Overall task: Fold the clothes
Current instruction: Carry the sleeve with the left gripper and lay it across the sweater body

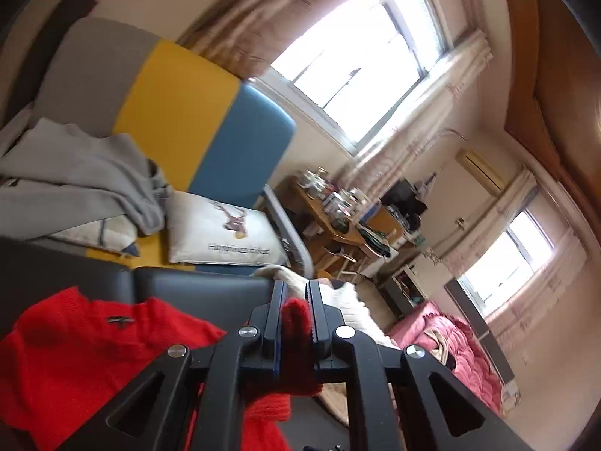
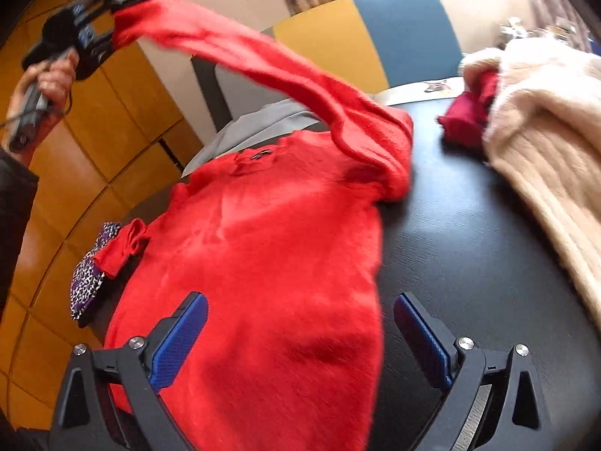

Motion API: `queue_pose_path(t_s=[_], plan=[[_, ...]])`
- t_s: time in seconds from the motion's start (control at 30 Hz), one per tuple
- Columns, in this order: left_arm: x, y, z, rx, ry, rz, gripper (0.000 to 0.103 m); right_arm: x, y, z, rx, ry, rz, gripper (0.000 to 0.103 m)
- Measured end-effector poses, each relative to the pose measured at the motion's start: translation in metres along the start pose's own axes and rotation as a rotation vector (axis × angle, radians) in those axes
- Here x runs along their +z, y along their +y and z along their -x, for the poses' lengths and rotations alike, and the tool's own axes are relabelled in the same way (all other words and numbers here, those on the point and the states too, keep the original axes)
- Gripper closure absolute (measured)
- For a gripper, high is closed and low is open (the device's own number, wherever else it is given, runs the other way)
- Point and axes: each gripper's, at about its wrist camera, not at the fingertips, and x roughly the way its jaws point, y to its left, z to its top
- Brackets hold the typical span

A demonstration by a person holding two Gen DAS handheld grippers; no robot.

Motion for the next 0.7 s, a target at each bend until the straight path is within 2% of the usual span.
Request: queue_pose_path(t_s=[0.2,0.37,0.47,0.53,0.6,0.63,0.7], plan=[[-0.016,0.102,0.047,0.132,-0.015,0.129,0.094,0.006,0.019,-0.025,0.029,0.051,0.038,0.003],[-0.064,0.188,0.038,0.296,0.099,0.221,0.094,0.014,0.023,-0.042,0.018,0.083,0.044,0.003],[-0.085,0.216,0.036,0.356,0.136,0.250,0.094,0.023,0.020,-0.049,0.000,0.087,0.040,0.003],[-0.091,0.224,0.045,0.375,0.118,0.263,0.094,0.037,0.013,-0.048,-0.016,0.060,0.010,0.003],[-0.090,0.226,0.056,0.357,0.080,0.280,0.094,0.052,-0.001,-0.043,-0.004,0.030,-0.051,0.003],[-0.089,0.226,0.060,0.345,0.062,0.285,0.094,0.057,-0.007,-0.042,0.024,0.028,-0.087,0.003],[-0.083,0.222,0.065,0.328,0.030,0.279,0.094,0.066,-0.018,-0.047,0.193,0.061,-0.188,0.003]])
